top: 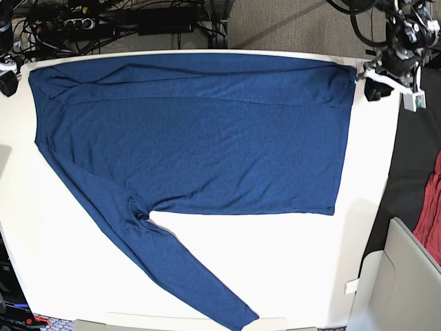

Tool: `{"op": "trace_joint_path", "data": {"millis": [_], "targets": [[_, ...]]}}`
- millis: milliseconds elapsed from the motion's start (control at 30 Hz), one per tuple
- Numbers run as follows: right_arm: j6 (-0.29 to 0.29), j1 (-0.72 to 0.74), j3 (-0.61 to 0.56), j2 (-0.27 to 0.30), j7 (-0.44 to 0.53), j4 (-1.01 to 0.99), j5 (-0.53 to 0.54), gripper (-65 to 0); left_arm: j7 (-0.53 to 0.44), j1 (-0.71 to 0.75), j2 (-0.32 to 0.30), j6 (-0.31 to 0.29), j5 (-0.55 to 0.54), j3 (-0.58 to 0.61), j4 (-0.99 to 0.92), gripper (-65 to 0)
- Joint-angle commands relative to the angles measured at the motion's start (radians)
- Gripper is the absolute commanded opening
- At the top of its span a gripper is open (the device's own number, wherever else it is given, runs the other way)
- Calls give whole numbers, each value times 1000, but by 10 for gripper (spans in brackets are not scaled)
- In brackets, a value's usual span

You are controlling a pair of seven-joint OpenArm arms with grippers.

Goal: Fold the T-shirt properly
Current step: 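Move both grippers down along the shirt sides to the hem corners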

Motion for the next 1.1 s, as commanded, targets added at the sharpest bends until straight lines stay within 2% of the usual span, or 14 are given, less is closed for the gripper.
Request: {"op": "trace_joint_path", "data": {"millis": [0,133,267,500,633,767,900,1067], "targets": [[15,15,5,33,29,18,19,-479,-14,-40,-17,-3,-14,-2,15,-451],[15,64,-10,75,29,16,-41,-479,-14,-172,-29,-3,-9,12,5,-451],[23,144,-112,131,29,-2,-184,-479,-14,-316,-43,4,-8,77,-88,-451],[115,305,-326,165,29,-120,-451,-479,-46,-523,-64,4,-8,113,-364,-449],[167,392,-417,165,29,-182,-558,-479,-157,-586,-73,4,-8,167,-497,-449],[205,488,-514,159,31,-268,-649,-479,-355,-602,-104,5,0,317,-615,-449],[207,551,-567,156,38,-321,-721,-479,-511,-614,-110,5,54,414,-730,-449],[207,557,-569,156,70,-349,-727,-479,-651,-681,-109,5,104,431,-902,-449]]}}
